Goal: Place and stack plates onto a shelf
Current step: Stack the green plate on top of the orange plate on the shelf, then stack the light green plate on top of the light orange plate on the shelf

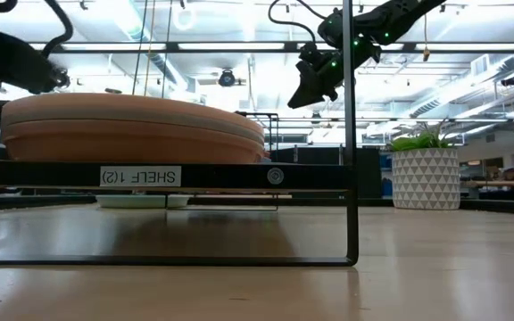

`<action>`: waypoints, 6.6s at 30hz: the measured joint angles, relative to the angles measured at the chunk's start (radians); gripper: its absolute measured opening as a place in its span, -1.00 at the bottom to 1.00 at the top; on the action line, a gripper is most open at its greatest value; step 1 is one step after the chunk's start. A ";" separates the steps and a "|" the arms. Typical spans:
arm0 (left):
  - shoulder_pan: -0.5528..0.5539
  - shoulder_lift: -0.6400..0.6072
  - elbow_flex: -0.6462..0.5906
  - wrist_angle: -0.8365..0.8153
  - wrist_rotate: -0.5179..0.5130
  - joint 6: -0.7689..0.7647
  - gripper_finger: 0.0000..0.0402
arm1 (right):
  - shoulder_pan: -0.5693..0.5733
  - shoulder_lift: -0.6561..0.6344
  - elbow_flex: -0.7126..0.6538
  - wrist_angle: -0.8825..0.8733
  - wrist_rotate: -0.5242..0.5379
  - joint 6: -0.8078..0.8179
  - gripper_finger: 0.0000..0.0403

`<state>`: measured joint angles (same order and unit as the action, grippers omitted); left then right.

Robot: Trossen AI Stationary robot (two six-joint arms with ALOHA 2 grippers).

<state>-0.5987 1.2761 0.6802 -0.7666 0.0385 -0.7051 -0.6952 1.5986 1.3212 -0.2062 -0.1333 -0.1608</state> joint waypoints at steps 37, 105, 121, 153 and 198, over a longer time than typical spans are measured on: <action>-0.066 -0.003 -0.084 0.147 0.071 -0.338 -0.94 | 0.008 0.002 0.000 0.012 -0.078 0.000 -0.53; 0.642 -0.190 0.033 0.207 -0.387 -0.726 -0.93 | 0.040 0.002 -0.001 0.063 -0.074 -0.018 -0.53; 0.642 -0.152 0.084 0.149 -0.379 -0.583 -0.43 | 0.040 0.002 -0.001 0.063 -0.072 -0.018 -0.53; 0.837 -0.271 -0.083 0.206 -0.278 -0.355 -0.94 | 0.025 0.002 -0.001 0.077 -0.070 -0.025 -0.53; 1.259 -0.307 -0.215 0.359 -0.120 0.860 -0.04 | 0.026 0.002 -0.001 0.081 -0.070 0.036 -0.53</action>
<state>0.6606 0.9695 0.4653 -0.4077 -0.0818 0.1554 -0.6689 1.6009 1.3205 -0.1249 -0.2035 -0.1253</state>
